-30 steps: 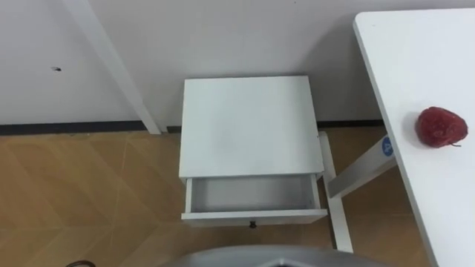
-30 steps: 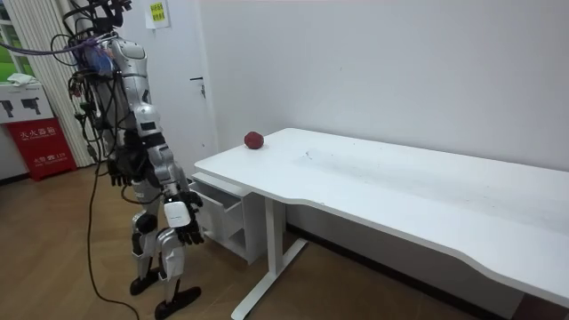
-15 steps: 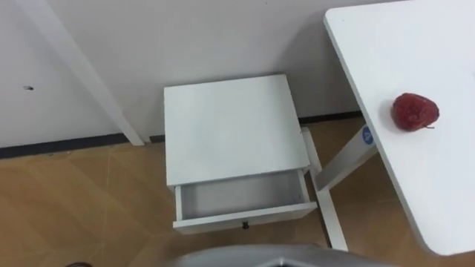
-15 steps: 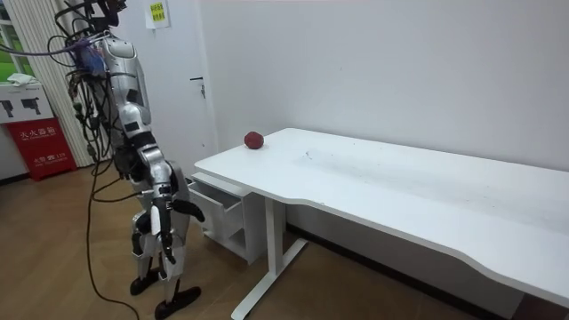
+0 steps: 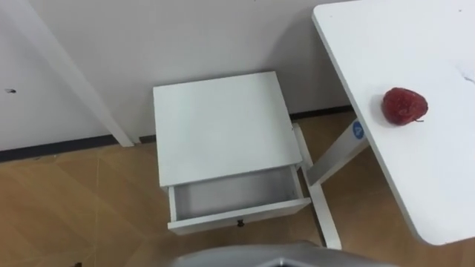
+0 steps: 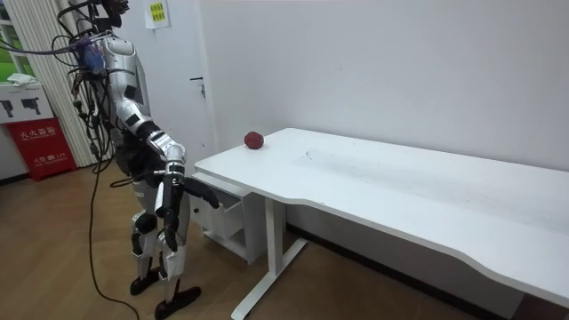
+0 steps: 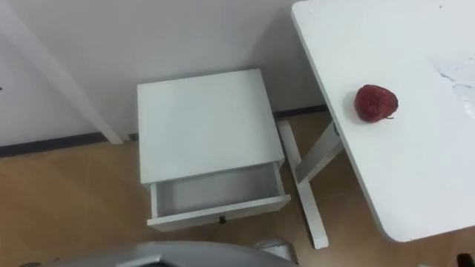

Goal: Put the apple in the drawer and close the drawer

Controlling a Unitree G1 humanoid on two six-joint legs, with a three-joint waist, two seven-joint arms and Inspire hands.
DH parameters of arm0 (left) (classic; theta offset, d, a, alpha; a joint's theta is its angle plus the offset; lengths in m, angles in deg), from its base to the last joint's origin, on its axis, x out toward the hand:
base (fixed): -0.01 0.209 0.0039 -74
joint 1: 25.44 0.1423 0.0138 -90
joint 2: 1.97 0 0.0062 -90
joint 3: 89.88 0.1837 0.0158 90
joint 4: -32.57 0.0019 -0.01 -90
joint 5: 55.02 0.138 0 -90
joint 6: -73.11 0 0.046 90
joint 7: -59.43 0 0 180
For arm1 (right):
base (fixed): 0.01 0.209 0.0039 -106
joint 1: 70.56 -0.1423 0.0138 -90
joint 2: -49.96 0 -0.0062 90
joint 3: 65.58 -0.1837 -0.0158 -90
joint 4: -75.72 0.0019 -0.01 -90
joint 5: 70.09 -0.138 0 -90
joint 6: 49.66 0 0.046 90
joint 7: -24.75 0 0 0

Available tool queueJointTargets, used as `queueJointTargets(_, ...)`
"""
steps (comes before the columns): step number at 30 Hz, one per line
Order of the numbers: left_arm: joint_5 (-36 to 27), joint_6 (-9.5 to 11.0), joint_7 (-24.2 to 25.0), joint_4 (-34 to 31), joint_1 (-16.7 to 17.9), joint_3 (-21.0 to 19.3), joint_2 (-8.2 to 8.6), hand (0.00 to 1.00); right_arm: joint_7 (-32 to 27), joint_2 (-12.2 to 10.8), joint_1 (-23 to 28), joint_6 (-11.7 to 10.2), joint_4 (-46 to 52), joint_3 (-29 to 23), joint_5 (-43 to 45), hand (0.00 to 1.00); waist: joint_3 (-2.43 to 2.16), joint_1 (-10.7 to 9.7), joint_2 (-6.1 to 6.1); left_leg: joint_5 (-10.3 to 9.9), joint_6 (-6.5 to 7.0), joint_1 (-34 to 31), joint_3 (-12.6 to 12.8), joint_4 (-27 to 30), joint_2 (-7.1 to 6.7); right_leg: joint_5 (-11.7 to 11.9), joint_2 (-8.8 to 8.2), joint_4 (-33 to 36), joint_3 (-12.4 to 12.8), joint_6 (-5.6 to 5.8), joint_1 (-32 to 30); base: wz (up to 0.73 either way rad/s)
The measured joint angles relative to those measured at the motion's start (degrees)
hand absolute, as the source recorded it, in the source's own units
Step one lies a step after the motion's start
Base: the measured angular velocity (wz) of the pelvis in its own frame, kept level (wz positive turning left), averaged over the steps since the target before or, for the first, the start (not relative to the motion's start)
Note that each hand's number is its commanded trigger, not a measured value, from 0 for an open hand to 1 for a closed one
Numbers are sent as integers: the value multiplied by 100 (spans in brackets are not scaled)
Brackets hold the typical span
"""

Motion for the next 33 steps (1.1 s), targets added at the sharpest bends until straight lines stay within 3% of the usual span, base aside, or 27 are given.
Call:
queueJointTargets(5,8,80,5,-12,13,25,-79,0,-503,298,18,-370,546,-4,0,0,24,-13,-99,6,6,-59,18,13,1,0,-7,12,-10,0,-62,0)
queueJointTargets(9,7,162,26,-62,125,46,-170,0,-805,537,3,-525,590,-163,1,0,-24,-9,-204,6,6,-85,6,27,1,0,-2,-15,-18,-1,-63,0)
queueJointTargets(15,12,172,85,-20,166,118,-229,0,-1038,748,-55,-669,797,-237,719,0,-26,-27,-190,7,7,-107,-20,29,-9,0,-13,1,-38,0,-57,2)
queueJointTargets(19,19,204,308,-44,89,163,-225,0,-1034,759,-54,-758,1747,-162,1350,0,-23,-9,-190,23,1,-118,-33,55,-4,2,-11,14,-52,-4,-55,0)
queueJointTargets(22,21,219,432,-53,85,364,-228,0,-975,775,21,-892,2501,123,2038,0,-10,24,-144,23,1,-115,-33,73,-4,5,-9,27,-47,-8,-45,-1)
queueJointTargets(25,40,218,553,-46,25,511,-223,0,-874,777,130,-940,3191,534,2453,0,15,231,-107,30,-2,-56,23,27,7,9,-8,37,-19,-14,-43,-9)
queueJointTargets(29,78,204,591,-56,-17,576,-216,0,-383,772,128,-932,3539,1055,3295,0,38,459,-70,35,-2,-34,42,6,9,9,-7,32,-15,-14,-32,-1)
queueJointTargets(33,74,161,588,-105,-4,731,-233,0,117,760,122,-867,3727,1521,3545,0,61,625,-27,36,-3,-40,38,17,9,9,-8,-4,-37,-14,-28,2)
